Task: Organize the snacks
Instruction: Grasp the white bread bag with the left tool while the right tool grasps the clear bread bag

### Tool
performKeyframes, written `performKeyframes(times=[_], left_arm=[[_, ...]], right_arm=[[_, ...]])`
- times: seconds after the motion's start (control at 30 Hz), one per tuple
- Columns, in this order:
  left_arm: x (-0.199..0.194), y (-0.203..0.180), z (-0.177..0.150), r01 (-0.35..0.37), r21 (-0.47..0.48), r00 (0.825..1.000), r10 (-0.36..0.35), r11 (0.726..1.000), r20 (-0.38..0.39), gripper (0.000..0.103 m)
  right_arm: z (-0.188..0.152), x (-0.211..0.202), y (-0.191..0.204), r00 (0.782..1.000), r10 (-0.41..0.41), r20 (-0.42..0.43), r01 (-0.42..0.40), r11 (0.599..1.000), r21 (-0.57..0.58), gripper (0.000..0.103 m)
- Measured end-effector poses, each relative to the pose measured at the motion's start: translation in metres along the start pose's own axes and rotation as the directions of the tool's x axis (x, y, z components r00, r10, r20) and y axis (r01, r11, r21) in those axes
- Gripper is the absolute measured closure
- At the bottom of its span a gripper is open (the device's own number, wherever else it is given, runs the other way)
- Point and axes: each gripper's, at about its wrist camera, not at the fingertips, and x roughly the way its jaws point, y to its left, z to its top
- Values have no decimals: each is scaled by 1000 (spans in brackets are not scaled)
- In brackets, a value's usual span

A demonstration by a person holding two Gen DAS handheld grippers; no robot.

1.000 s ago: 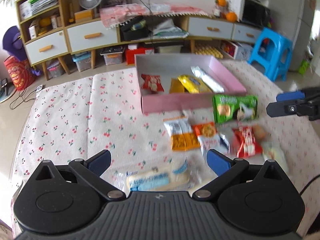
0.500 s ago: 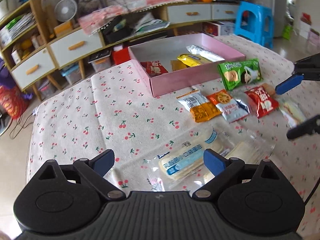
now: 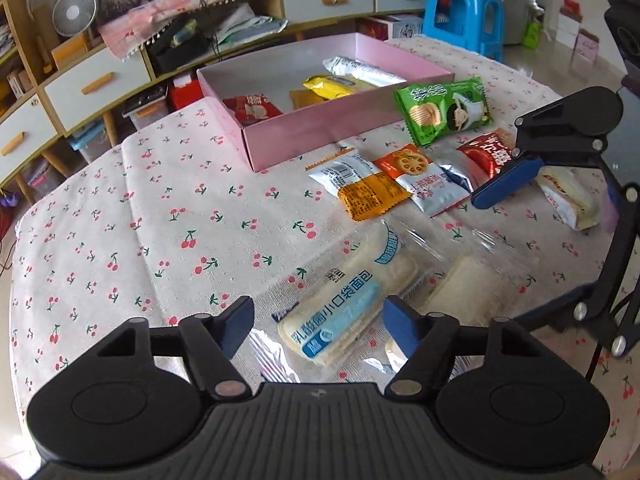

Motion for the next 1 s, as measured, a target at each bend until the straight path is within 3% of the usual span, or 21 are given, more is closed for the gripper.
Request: performKeyframes(times=[0.1,0.17,0.23,0.37,0.43,0.53,0.67,0.8,1.0], left_arm=[[1,3,2,6,-38,1000,-6,999,-13,47],[0,6,4,-14,-65,1000,12,998,-21,58],[0,12,3,-50,-103,998,46,993,-34,61],[-3,29,0,-101,-221,994,89,970,-62,61],[-4,38,-1,-149,-292,988,129,945,-87,61],[-7,51,-4,-218,-385,975,182,897,-128,61],[-9,51,-9,-209,-348,976,172,914,-135,51],[-9,46,-12,-193,-309,977,155,931,-144,49],[-10,51,-14,-188,-380,978,136,906,-161,49]], right_arm=[[2,6,2,1000,15,-2,-15,1000,3,19],[3,9,2,1000,19,-3,-19,1000,14,22],[4,13,1,1000,18,-10,-18,999,32,26],[8,14,-2,1000,-29,-4,29,996,82,30],[11,14,-8,997,-76,-2,76,989,124,37],[13,12,-16,993,-122,5,119,978,169,39],[13,10,-18,998,-58,5,56,984,167,37],[12,13,-11,1000,-9,-15,11,992,125,36],[14,19,-9,999,-44,-30,48,989,139,36]])
